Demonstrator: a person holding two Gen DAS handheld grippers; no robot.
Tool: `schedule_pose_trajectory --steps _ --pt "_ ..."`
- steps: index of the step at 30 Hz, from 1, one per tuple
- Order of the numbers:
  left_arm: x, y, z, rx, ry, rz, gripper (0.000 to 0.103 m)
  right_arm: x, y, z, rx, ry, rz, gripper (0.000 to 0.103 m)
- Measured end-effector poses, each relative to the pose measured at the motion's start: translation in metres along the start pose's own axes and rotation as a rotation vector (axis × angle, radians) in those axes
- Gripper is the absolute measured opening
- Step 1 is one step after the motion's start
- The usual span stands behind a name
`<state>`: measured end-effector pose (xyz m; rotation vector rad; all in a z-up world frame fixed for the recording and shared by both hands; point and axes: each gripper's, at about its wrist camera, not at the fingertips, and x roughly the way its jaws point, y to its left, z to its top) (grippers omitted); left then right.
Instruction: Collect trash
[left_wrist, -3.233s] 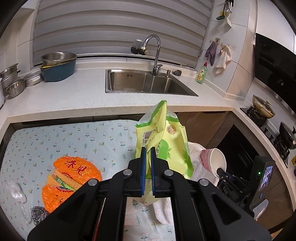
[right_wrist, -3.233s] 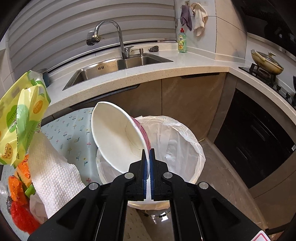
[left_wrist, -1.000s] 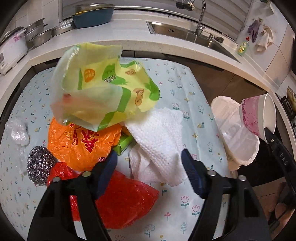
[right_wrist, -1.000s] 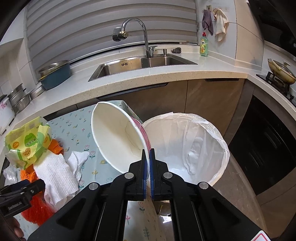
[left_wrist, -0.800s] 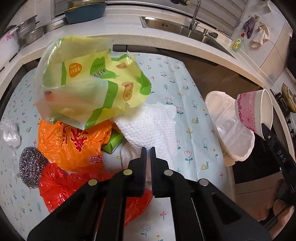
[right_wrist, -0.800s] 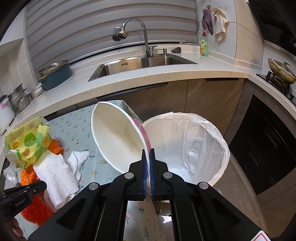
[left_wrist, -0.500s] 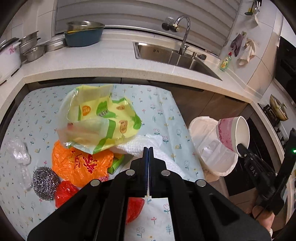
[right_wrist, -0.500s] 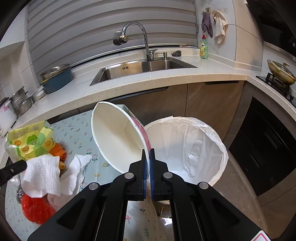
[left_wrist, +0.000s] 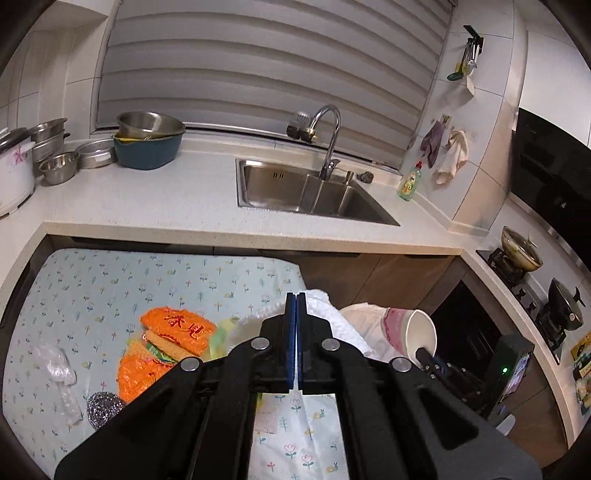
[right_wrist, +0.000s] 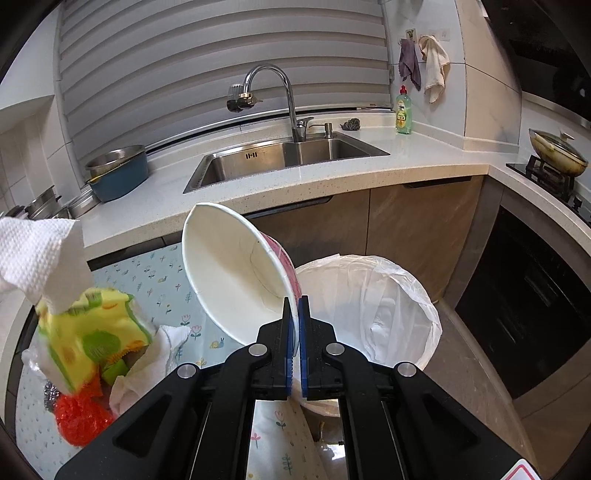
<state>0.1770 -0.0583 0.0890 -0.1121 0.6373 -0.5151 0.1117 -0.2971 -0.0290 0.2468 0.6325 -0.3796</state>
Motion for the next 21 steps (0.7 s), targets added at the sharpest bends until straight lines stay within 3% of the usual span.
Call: schedule_pose_trajectory --steps 9,21 --pt "0.008 -0.047 0.01 0.073 -0.01 -0.049 0.0 -0.007 -0.019 0.007 0.012 -0.02 -0.02 0.003" --pt "0.12 -0.116 -0.029 0.179 0.15 -0.13 0.0 0.03 -0.063 -0.004 0.058 0.049 -0.059 0.003"
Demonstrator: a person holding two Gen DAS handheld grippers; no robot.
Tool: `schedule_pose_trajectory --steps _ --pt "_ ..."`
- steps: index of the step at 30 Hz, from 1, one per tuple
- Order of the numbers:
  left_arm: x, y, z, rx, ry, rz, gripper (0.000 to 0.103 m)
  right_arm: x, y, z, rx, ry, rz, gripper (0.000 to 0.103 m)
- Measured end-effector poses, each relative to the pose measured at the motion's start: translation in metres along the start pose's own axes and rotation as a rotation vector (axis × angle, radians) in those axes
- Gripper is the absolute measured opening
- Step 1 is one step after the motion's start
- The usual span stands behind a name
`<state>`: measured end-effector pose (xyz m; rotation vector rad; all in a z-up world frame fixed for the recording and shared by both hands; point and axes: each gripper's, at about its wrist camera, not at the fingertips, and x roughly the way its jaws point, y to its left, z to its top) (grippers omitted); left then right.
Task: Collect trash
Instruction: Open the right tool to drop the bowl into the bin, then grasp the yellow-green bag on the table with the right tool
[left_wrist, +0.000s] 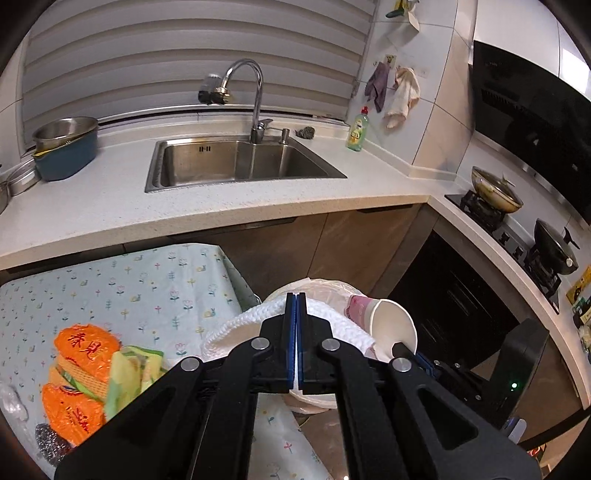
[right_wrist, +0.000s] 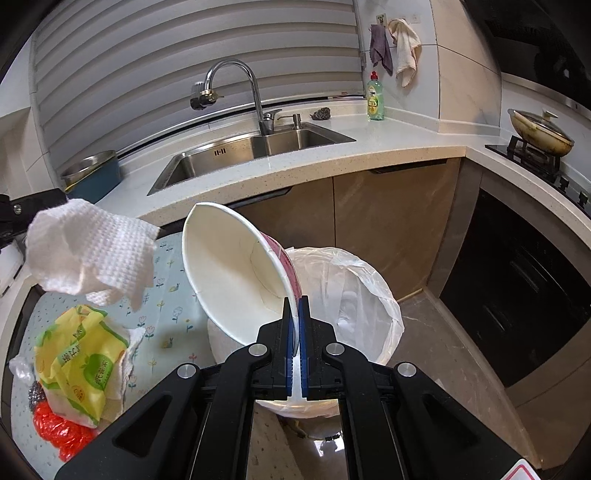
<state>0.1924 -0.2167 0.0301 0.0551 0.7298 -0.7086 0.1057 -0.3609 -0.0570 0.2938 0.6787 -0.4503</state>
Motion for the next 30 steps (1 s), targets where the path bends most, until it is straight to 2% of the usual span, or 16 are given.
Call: schedule_pose_trajectory --steps 5,9,12,14,16,23,26,30 --pt "0.051 -0.008 -0.004 -0.001 0.071 -0.055 0.0 0.024 -0.011 -0.002 0.02 0.035 -0.006 0.003" --pt "0.077 -0.012 -0.006 0.007 0.109 -0.056 0.0 0.037 -0.017 -0.002 0.045 0.045 -0.003 0.003" --pt "0.085 -0.014 -0.007 0.016 0.122 -0.058 0.006 0.039 -0.02 -0.001 0.053 0.039 -0.006 0.013" --pt "0.085 -0.014 -0.006 0.019 0.117 -0.046 0.017 0.038 -0.02 0.001 0.059 0.031 -0.005 0.019" --pt "0.083 -0.013 -0.006 0.016 0.106 -0.038 0.025 0.036 -0.019 0.002 0.053 0.023 -0.006 0.02" --pt "0.066 -0.005 -0.005 0.0 0.084 -0.01 0.031 0.019 -0.009 0.006 0.03 -0.002 0.002 0.022" --pt "0.053 0.004 -0.005 -0.021 0.072 0.003 0.032 0.006 -0.001 0.007 0.021 -0.015 0.015 0.028" --pt "0.028 0.02 -0.007 -0.049 0.046 0.036 0.039 -0.013 0.014 0.006 0.004 -0.029 0.042 0.029"
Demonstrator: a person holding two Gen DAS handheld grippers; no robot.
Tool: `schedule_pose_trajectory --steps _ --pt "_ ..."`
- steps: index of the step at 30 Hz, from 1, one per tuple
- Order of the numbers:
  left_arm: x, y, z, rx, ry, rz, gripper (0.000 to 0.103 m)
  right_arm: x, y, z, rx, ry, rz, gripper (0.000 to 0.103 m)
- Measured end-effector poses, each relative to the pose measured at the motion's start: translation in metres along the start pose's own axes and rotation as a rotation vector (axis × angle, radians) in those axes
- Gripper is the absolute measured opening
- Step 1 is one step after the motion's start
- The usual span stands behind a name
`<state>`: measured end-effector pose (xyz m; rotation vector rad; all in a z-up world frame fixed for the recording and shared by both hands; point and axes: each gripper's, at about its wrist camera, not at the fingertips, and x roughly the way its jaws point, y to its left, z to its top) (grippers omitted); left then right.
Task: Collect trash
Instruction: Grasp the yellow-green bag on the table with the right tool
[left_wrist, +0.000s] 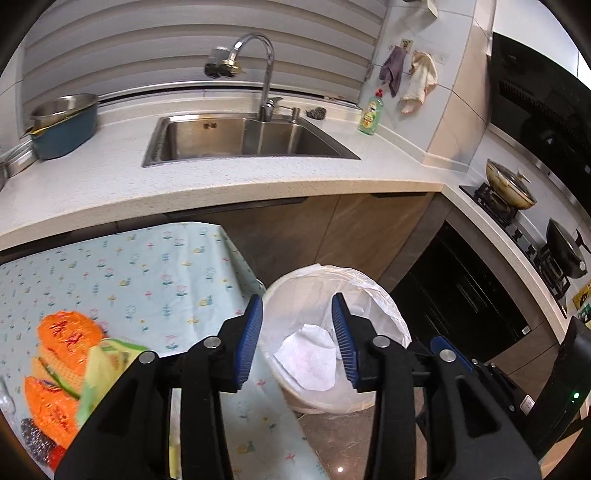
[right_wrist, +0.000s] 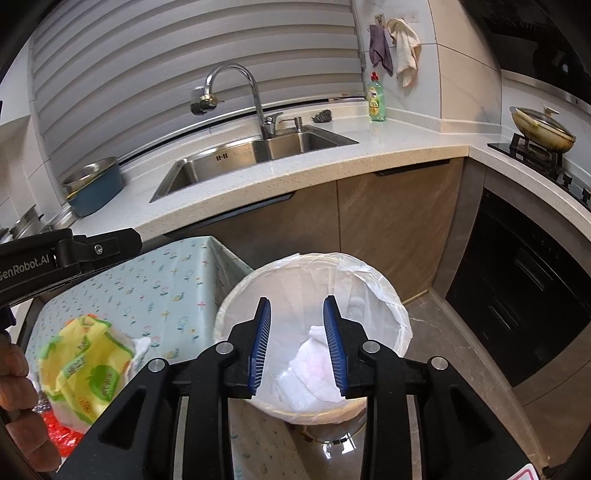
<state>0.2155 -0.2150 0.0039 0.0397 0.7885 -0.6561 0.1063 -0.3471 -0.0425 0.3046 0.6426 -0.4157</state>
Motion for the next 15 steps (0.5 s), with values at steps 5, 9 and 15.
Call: schedule_pose_trajectory --steps 5,9,15 --pt "-0.038 0.029 -0.007 -0.026 -0.03 0.047 0.046 -0.023 0.027 -0.006 -0.022 -0.014 0.042 0.036" --pt "-0.065 0.06 -0.016 -0.058 -0.045 0.096 0.049 -0.04 0.055 -0.013 -0.059 -0.018 0.08 0.04" --pt "-0.104 0.106 -0.037 -0.088 -0.064 0.196 0.06 -0.06 0.101 -0.029 -0.107 -0.015 0.143 0.055"
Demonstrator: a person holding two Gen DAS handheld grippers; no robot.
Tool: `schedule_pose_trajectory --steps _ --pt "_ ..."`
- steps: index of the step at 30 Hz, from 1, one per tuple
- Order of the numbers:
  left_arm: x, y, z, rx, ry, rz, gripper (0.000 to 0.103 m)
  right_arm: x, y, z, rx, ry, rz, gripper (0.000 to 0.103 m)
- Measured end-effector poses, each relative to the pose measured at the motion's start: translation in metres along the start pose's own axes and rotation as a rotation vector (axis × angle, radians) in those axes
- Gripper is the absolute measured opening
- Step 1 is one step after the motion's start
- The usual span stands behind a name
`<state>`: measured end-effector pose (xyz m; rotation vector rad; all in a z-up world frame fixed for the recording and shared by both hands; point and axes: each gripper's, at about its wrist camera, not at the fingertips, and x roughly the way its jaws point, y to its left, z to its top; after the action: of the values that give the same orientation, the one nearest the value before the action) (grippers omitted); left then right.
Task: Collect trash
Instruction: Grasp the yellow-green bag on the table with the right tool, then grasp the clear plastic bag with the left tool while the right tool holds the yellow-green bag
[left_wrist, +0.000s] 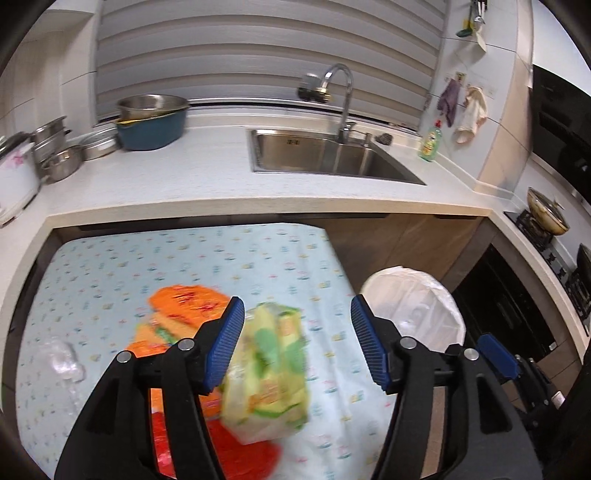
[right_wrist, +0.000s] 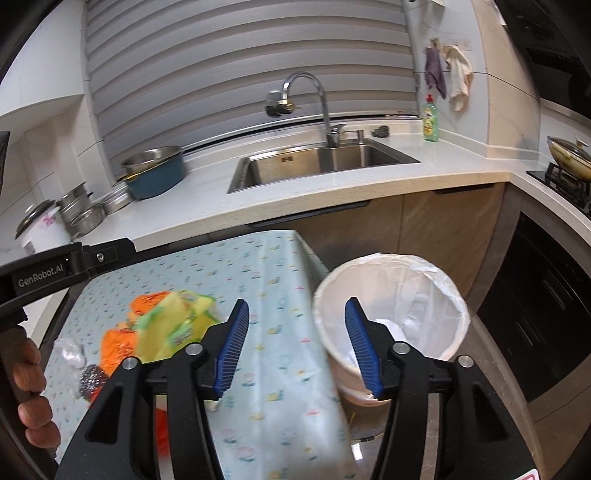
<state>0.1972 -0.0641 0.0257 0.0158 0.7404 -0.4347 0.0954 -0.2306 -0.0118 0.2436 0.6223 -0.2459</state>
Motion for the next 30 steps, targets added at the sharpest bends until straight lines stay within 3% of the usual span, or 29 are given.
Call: schedule_pose_trajectory --steps 4,9,14,21,30 --pt "-0.015 0.038 -0.011 -0.047 0.0 0.037 0.068 0.0 0.033 -0.011 -0.025 0.024 0.042 0.058" --pt "-0.027 0.08 -0.027 -0.07 0.011 0.109 0.07 0.007 0.07 -0.025 -0.058 0.061 0.076 0.059" --pt "-0.032 0.121 -0.044 -0.116 0.032 0.156 0.075 0.017 0.1 -0.035 -0.078 0.077 0.088 0.067" --pt "-0.032 0.172 -0.062 -0.164 0.047 0.24 0.087 0.04 0.126 -0.046 -0.103 0.112 0.072 0.073" --pt "-0.016 0.25 -0.085 -0.242 0.107 0.347 0.094 0.07 0.136 -0.056 -0.105 0.144 0.002 0.073"
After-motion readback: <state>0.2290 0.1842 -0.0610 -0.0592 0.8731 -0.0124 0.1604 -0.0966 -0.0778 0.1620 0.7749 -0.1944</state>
